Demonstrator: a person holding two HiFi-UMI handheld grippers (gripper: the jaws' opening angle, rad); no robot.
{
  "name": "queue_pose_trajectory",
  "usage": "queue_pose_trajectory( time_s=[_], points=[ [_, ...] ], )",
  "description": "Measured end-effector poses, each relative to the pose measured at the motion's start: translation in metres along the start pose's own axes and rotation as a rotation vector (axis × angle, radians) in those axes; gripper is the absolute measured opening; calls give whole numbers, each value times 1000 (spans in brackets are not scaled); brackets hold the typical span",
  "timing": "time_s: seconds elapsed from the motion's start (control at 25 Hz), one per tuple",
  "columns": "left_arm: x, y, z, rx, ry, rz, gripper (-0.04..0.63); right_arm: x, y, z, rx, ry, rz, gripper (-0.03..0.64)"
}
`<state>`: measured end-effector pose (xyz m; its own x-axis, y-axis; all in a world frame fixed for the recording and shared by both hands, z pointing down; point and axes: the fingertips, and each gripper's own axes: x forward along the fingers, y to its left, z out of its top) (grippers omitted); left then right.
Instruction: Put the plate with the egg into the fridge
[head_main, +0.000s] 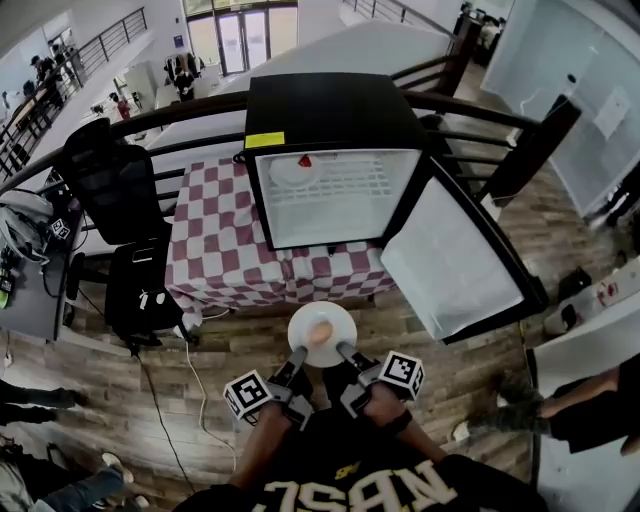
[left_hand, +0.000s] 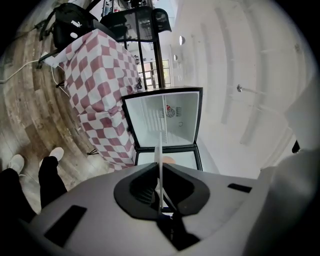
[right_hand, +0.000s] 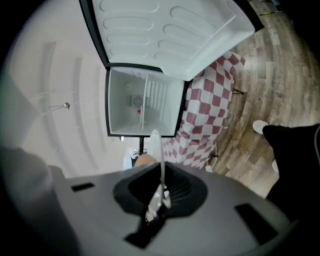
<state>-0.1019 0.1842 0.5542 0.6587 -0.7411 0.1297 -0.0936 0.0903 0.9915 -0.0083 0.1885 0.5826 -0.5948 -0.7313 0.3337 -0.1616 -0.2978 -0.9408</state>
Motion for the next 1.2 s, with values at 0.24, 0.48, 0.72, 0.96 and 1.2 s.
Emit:
queue_pose_trajectory(
  time_s=[0.24, 0.48, 0.72, 0.96, 1.2],
  points=[
    [67, -22, 34, 22, -29, -27, 35, 44, 27, 64, -15, 15, 31, 35],
    [121, -28, 73, 53, -57, -14, 35, 87, 49, 110, -7, 41, 66, 35],
    [165, -30, 87, 74, -67, -15, 35, 112, 53, 149, -52, 71, 41, 35],
    [193, -20, 92, 98, -80, 22, 35, 125, 48, 176, -103, 95, 41, 35],
    [201, 8, 99, 121, -85, 85, 35, 144, 30, 184, -162, 141, -11, 35]
  ],
)
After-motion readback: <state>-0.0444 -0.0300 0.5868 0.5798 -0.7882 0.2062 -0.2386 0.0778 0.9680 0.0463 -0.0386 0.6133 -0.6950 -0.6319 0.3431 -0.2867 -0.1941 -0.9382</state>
